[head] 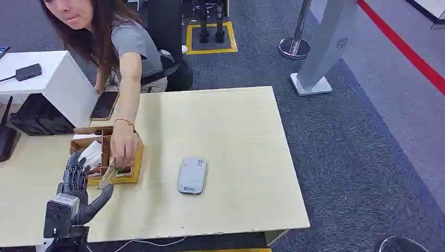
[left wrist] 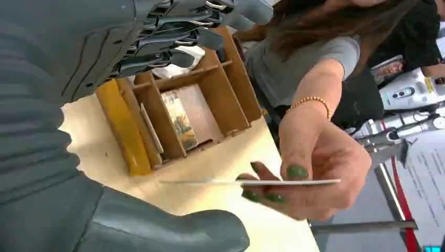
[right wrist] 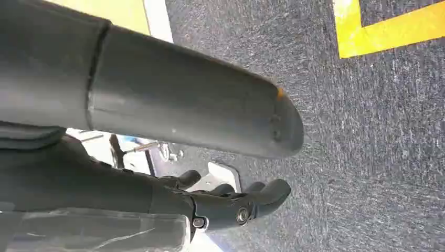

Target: Pass the card to the sensor for recognition and then transmit it.

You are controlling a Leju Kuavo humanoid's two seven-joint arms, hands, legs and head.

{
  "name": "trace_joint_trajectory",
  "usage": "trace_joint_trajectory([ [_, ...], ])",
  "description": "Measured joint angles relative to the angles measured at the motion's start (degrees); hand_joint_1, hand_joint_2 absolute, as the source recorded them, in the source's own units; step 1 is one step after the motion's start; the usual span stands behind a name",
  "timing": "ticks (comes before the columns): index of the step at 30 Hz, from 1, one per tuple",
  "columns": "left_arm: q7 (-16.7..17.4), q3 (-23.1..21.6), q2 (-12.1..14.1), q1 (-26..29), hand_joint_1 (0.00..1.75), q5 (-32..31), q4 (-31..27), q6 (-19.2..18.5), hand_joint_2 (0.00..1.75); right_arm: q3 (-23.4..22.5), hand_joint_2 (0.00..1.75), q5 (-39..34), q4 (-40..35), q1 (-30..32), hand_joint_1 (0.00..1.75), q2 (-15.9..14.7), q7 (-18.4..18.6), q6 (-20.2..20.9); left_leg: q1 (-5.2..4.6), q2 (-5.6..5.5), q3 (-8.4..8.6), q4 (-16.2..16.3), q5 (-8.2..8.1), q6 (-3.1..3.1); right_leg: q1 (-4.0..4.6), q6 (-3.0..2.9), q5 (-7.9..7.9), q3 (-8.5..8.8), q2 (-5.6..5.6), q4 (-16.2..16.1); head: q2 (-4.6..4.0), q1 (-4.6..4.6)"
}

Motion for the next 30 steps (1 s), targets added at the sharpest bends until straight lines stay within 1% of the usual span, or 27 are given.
trace_joint_trajectory([
  [5,0.1,0.8,0.5,-1.4,0.0,-0.9,1.3,0.7,1.75,0.3,0.0,0.1,0.0,0.0,0.0,0.0,0.0,0.1,0.0,0.0,0.01,0.0,0.0,0.0,0.0,0.0,0.0,0.0,0.01,0.0,0.0,0.0],
  [6,0.1,0.8,0.6,-1.7,1.75,-1.0,1.6,0.9,1.75,0.3,0.0,0.3,0.0,0.0,0.0,0.0,0.0,0.2,0.0,0.0,0.0,0.0,0.0,0.0,0.0,0.0,0.0,0.01,0.0,0.0,0.02,0.0],
  [16,0.1,1.0,0.9,-2.7,1.75,-1.6,3.9,1.0,1.75,0.5,0.0,0.9,0.0,0.0,0.0,0.0,0.0,0.0,-0.01,0.0,0.01,0.0,0.0,0.0,0.0,0.0,0.0,0.02,0.01,0.0,0.0,0.0],
  [30,0.1,1.3,0.9,-2.9,1.75,-1.6,4.4,1.1,1.75,0.5,0.0,0.9,0.0,0.0,0.0,0.0,0.0,0.0,0.0,0.0,0.02,0.0,0.0,0.0,0.0,0.0,0.0,0.02,0.01,0.0,0.0,0.0],
])
